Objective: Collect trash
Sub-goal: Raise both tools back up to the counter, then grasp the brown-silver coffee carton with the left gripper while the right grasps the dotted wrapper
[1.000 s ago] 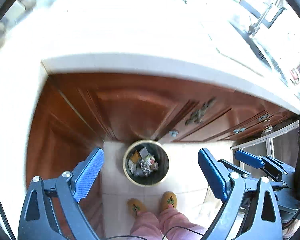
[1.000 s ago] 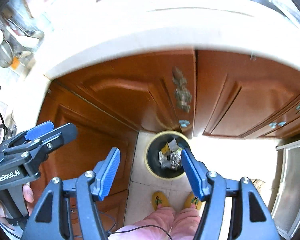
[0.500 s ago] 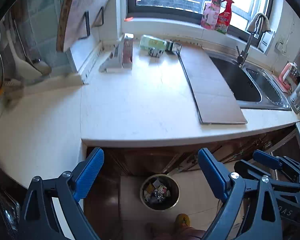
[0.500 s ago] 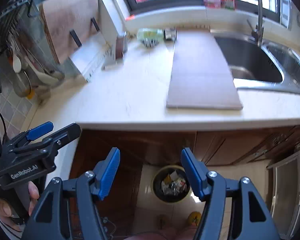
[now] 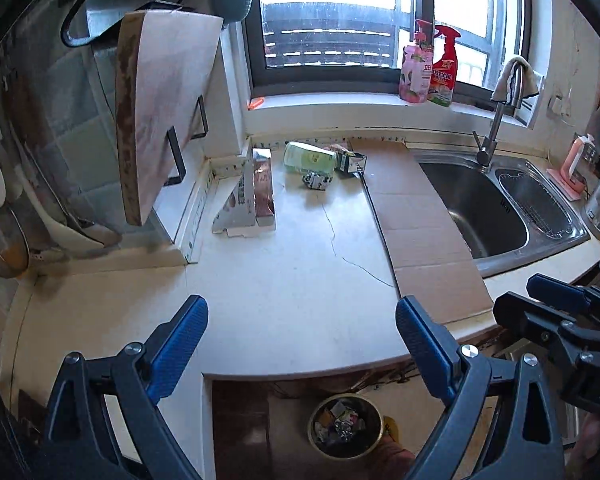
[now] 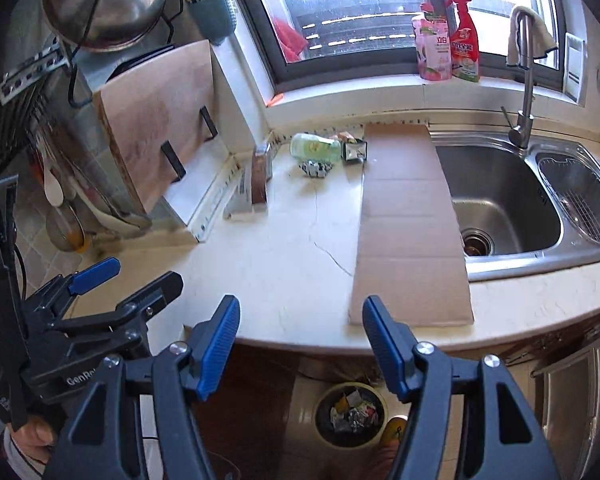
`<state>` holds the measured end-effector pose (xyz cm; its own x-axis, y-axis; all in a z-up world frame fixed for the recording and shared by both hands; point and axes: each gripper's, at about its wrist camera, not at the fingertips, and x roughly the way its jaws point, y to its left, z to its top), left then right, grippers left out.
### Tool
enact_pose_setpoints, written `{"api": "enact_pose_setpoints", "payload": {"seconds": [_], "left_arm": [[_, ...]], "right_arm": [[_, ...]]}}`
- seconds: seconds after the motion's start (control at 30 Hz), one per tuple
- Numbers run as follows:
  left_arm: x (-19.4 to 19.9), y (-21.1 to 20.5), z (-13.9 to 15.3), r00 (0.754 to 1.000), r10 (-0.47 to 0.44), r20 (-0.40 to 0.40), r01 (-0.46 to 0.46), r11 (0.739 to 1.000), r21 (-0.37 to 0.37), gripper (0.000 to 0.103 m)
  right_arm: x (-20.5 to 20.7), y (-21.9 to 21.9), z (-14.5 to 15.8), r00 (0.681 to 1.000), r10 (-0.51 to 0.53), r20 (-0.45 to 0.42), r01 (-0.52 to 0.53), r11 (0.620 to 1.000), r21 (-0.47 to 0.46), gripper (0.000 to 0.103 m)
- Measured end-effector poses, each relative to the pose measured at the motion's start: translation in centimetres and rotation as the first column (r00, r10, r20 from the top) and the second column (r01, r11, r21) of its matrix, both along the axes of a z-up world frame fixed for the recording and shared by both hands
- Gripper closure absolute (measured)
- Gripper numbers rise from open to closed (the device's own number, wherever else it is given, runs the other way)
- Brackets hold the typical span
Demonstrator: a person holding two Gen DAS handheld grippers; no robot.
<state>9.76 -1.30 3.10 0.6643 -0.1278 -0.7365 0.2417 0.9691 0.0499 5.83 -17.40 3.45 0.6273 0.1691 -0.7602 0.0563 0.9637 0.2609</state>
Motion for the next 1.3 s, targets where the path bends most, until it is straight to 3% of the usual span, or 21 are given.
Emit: {"api": "enact_pose_setpoints", "payload": {"seconds": [0.17, 0.33, 0.63, 0.87, 1.03, 1.3], "left_arm": [[3.7, -0.9, 1.0, 0.999, 0.023, 0.040, -0.025, 0.999, 0.047, 0.009], [8.7, -1.2, -0.1, 0.997, 0.073, -0.004, -0.073, 0.996, 0.046, 0.009], [19.7, -2.0, -5.4, 0.972, 0.173, -0.156, -0.172, 0.985, 0.020, 0.009], [27.2, -2.1, -10.0, 0.938, 0.257, -0.233, -0.251, 0.966, 0.057, 0.009], [31.5, -1.8, -13.0, 0.915, 0.306, -0.264, -0.286, 0.952, 0.110, 0.009], [34.9, -0.6, -16.0, 0.887, 0.349, -0.303, -0.329, 0.937, 0.119, 0.009]], "right_arm": [[4.4, -0.6, 1.0, 0.999, 0.028, 0.025, -0.029, 0.999, 0.036, 0.039], [10.2, -1.6, 0.6, 0.999, 0.053, 0.012, -0.054, 0.996, 0.074, 0.039], [23.2, -4.9, -3.4, 0.991, 0.088, -0.099, -0.072, 0.984, 0.163, 0.039], [31.1, -5.9, -6.9, 0.981, 0.112, -0.158, -0.078, 0.975, 0.210, 0.039], [35.1, -6.4, -10.2, 0.964, 0.124, -0.235, -0.060, 0.963, 0.261, 0.039], [39.0, -5.7, -14.9, 0.933, 0.134, -0.334, -0.034, 0.957, 0.288, 0.039]]}}
